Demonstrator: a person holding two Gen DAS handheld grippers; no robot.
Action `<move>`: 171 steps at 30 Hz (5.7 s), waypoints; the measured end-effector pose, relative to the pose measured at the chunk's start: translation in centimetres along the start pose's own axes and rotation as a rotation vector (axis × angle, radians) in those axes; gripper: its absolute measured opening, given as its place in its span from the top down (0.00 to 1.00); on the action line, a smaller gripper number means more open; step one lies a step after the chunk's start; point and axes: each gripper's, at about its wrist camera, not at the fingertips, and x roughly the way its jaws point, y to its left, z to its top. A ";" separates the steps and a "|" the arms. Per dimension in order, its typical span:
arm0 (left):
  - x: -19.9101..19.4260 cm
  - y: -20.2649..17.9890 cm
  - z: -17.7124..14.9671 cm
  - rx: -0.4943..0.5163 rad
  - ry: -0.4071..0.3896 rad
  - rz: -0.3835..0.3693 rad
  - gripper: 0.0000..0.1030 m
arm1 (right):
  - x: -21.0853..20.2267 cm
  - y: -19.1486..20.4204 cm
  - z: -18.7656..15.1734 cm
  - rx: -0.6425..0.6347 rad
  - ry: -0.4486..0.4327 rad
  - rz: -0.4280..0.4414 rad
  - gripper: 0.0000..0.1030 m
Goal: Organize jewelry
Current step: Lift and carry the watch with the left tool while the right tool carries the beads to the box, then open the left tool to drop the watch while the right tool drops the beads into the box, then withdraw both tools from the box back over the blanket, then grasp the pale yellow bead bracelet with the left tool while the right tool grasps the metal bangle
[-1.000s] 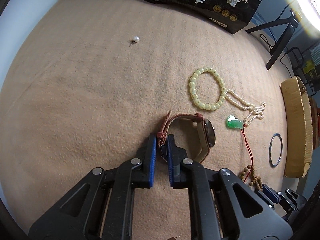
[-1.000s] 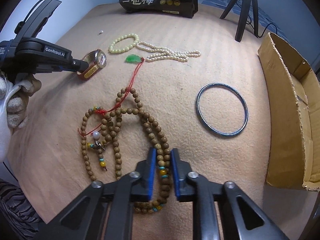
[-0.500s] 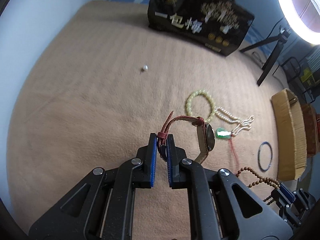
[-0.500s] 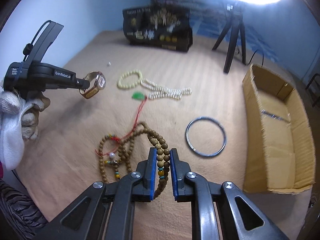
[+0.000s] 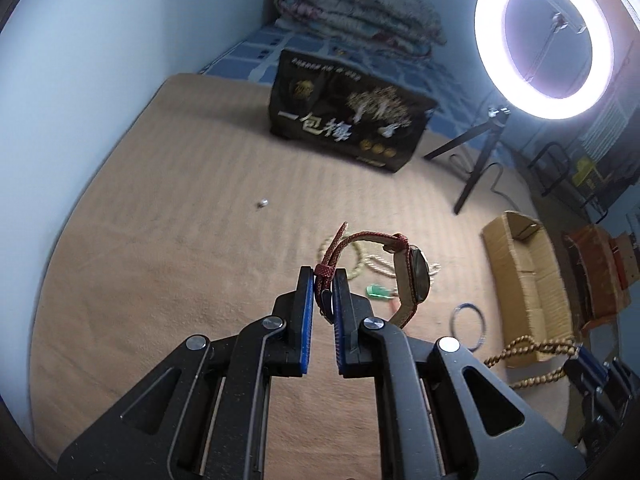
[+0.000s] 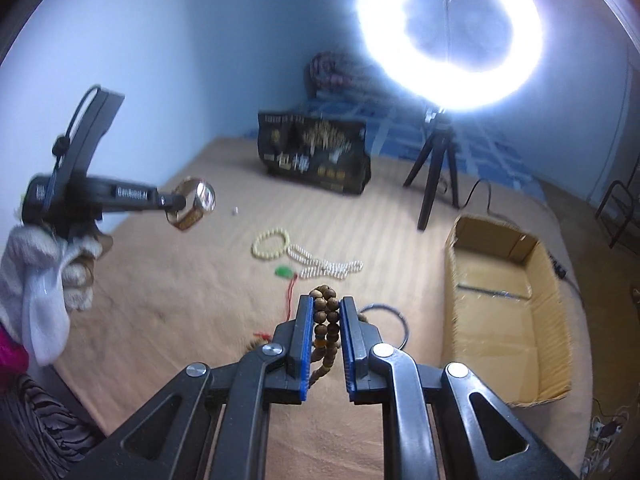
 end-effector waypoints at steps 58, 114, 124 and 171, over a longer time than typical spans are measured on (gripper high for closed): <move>10.3 -28.9 -6.8 0.358 0.137 -0.247 0.93 | -0.5 -23.0 -3.8 0.328 0.061 -0.294 0.89; 4.3 -7.8 -0.2 0.243 0.002 0.030 0.60 | -0.2 -9.7 0.2 0.099 -0.002 -0.147 0.19; 6.4 -2.9 0.4 0.163 0.065 0.067 0.46 | 4.3 -6.4 -0.5 0.076 0.111 -0.036 0.16; 16.4 0.3 0.7 0.209 0.146 -0.002 0.43 | 12.9 -5.8 -6.7 0.333 0.210 -0.211 0.15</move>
